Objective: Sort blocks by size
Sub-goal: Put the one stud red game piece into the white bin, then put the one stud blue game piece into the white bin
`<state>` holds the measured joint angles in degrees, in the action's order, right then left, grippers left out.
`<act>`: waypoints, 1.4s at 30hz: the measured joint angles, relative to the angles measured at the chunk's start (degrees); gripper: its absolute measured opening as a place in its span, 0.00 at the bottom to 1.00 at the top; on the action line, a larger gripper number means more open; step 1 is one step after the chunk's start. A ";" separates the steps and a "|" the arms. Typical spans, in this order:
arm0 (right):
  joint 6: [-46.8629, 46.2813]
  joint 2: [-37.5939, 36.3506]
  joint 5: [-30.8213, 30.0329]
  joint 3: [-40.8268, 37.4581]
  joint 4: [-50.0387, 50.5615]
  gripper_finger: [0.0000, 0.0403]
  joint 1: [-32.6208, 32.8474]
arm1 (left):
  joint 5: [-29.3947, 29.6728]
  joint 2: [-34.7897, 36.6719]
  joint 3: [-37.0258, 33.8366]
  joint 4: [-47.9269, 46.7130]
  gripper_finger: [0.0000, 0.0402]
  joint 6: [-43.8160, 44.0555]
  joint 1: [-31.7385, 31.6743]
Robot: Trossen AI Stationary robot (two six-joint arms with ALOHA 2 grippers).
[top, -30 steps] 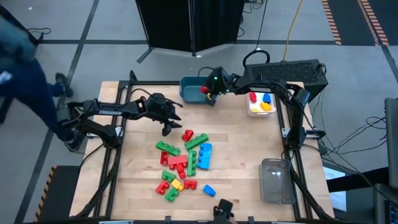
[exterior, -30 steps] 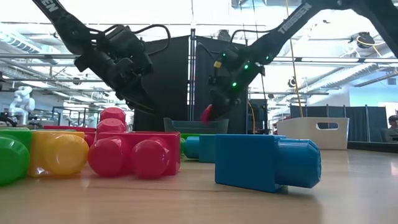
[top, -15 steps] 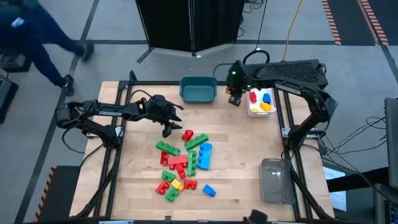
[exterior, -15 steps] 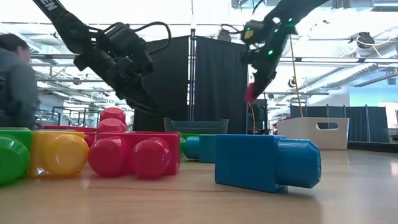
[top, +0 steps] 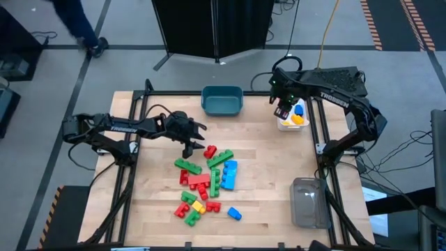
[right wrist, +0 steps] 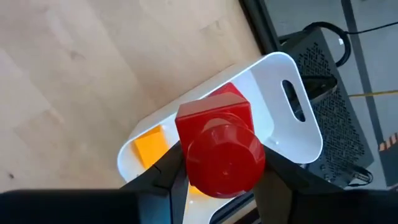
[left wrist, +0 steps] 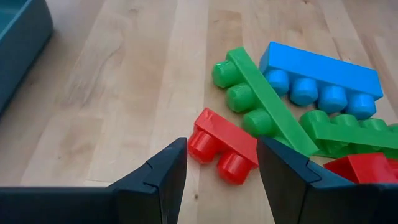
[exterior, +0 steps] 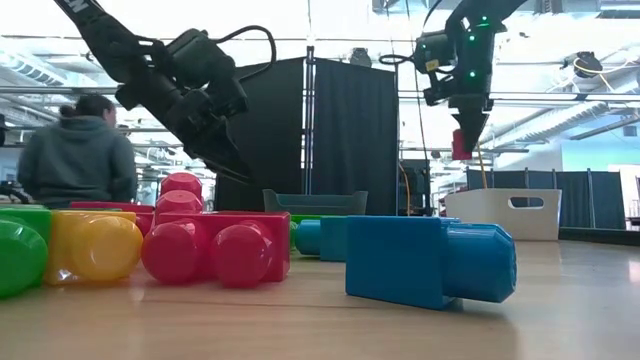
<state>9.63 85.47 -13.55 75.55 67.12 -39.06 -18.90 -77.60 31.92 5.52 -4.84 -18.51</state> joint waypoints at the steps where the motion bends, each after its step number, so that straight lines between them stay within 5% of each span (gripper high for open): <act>1: -0.01 0.00 0.02 0.00 0.03 0.32 -0.11 | 0.16 0.00 0.00 0.00 0.44 0.00 0.01; 9: -1.85 0.00 -0.09 -5.97 0.77 0.32 -1.57 | 1.88 0.00 0.00 -0.50 0.44 0.02 0.01; 18: -0.07 0.00 -0.08 -16.89 -9.27 0.34 -3.33 | 5.03 0.00 0.02 -0.39 0.44 -0.04 0.01; 31: -1.97 -0.17 -0.18 -17.51 -13.46 0.46 -3.51 | 5.34 0.00 0.02 -0.10 0.44 -0.04 1.65; 42: -6.10 -13.06 -1.27 -17.51 -13.55 0.42 -2.18 | 5.32 0.07 0.36 -2.02 0.44 -0.49 6.63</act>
<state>3.53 72.41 -14.82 58.04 53.57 -41.23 -13.58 -77.54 32.28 3.50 -5.33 -11.88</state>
